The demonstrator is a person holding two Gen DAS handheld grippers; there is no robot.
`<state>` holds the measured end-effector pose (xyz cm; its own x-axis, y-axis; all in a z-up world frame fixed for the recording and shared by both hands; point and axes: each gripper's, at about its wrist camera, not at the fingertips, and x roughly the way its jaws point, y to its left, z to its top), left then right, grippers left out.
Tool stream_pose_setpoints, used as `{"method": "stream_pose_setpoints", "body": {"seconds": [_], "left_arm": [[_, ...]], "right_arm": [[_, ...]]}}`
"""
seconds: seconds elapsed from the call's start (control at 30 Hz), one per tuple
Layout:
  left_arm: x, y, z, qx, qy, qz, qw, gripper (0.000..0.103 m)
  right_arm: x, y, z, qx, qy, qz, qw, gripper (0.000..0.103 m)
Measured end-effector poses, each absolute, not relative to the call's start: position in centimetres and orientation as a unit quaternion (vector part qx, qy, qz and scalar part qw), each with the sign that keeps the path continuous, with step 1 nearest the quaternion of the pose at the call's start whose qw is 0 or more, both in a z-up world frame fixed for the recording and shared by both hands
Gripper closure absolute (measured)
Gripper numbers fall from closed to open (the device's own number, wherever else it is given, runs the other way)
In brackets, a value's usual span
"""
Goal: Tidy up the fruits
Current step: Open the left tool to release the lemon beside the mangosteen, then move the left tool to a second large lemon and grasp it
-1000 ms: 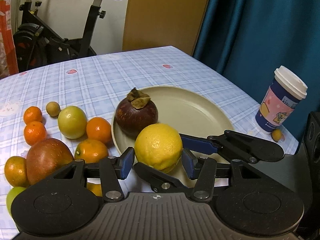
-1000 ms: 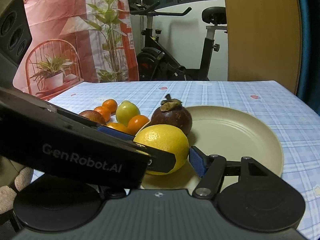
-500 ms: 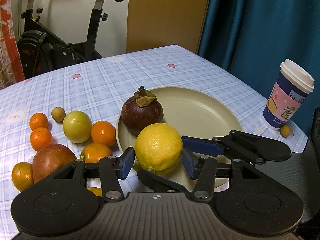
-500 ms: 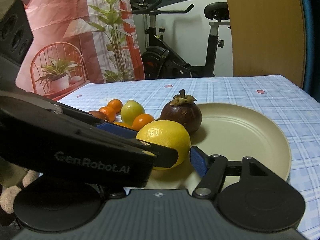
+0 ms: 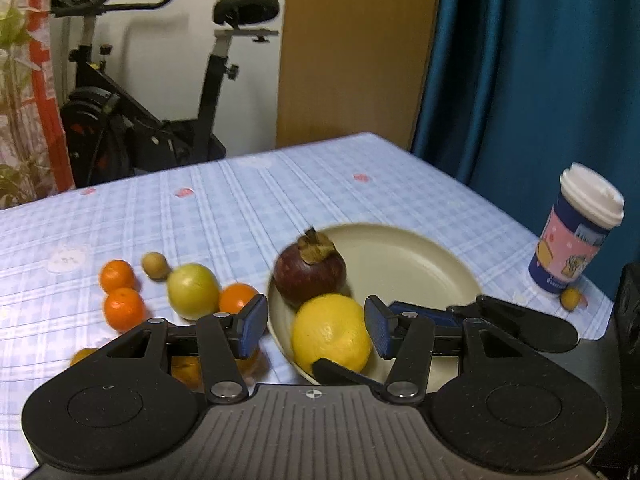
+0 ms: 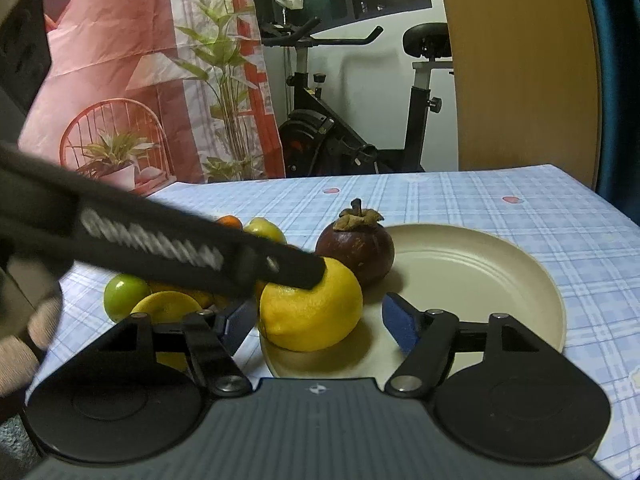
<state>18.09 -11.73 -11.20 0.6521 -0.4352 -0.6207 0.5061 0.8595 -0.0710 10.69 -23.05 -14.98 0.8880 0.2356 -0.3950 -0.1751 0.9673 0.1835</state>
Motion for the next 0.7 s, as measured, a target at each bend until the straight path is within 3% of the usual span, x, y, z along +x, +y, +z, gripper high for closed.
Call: {"method": "stream_pose_setpoints", "body": {"seconds": [0.7], "left_arm": [[15.7,-0.5,-10.7,-0.050,0.347,-0.182,0.919,0.047]], "right_arm": [[9.0,-20.4,-13.4,0.044,0.185,0.134,0.973,0.031]]}}
